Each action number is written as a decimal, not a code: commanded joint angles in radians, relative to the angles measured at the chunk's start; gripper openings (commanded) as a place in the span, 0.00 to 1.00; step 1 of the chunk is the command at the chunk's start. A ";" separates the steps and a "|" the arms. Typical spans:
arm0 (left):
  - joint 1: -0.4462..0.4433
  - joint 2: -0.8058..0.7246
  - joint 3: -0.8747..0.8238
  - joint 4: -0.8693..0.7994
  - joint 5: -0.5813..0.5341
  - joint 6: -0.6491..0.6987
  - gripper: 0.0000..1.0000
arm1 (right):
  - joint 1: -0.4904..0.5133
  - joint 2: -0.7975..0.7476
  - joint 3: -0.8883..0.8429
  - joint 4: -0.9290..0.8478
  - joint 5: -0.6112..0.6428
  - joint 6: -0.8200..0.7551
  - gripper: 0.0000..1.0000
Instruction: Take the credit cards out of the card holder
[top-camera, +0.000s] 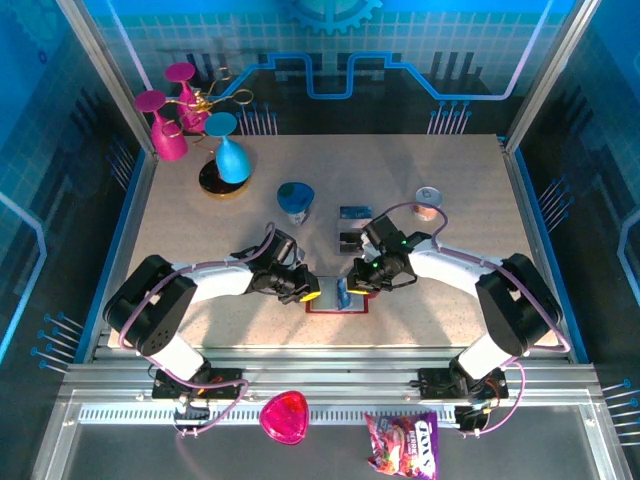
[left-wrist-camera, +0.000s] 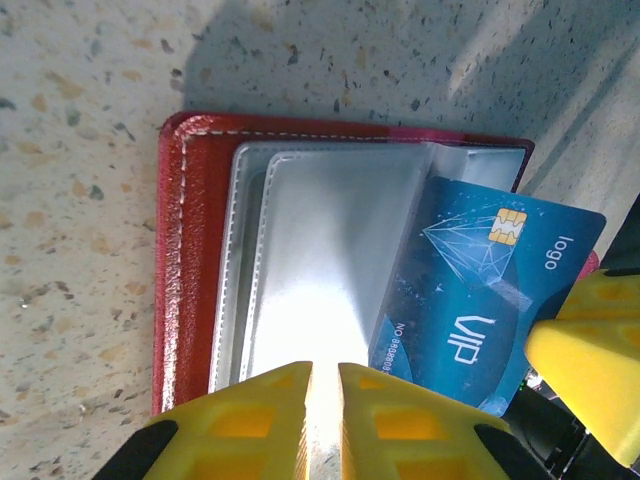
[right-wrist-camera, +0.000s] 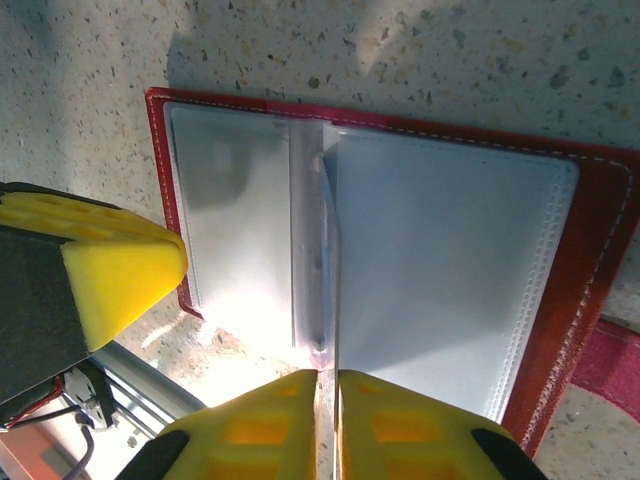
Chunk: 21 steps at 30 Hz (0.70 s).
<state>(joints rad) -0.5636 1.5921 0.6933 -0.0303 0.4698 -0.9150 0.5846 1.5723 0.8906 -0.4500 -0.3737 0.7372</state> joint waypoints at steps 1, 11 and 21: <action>0.011 0.000 0.015 -0.029 0.032 0.029 0.14 | 0.015 -0.021 0.016 -0.022 0.015 0.018 0.12; 0.015 -0.001 0.026 -0.038 0.033 0.036 0.14 | 0.018 -0.039 0.021 -0.025 0.023 0.016 0.07; 0.025 -0.003 0.051 -0.033 0.022 0.043 0.15 | 0.018 -0.092 0.060 -0.115 0.058 -0.069 0.00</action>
<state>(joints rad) -0.5495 1.5921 0.7170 -0.0456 0.4767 -0.8936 0.5907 1.5105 0.9070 -0.4980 -0.3405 0.7204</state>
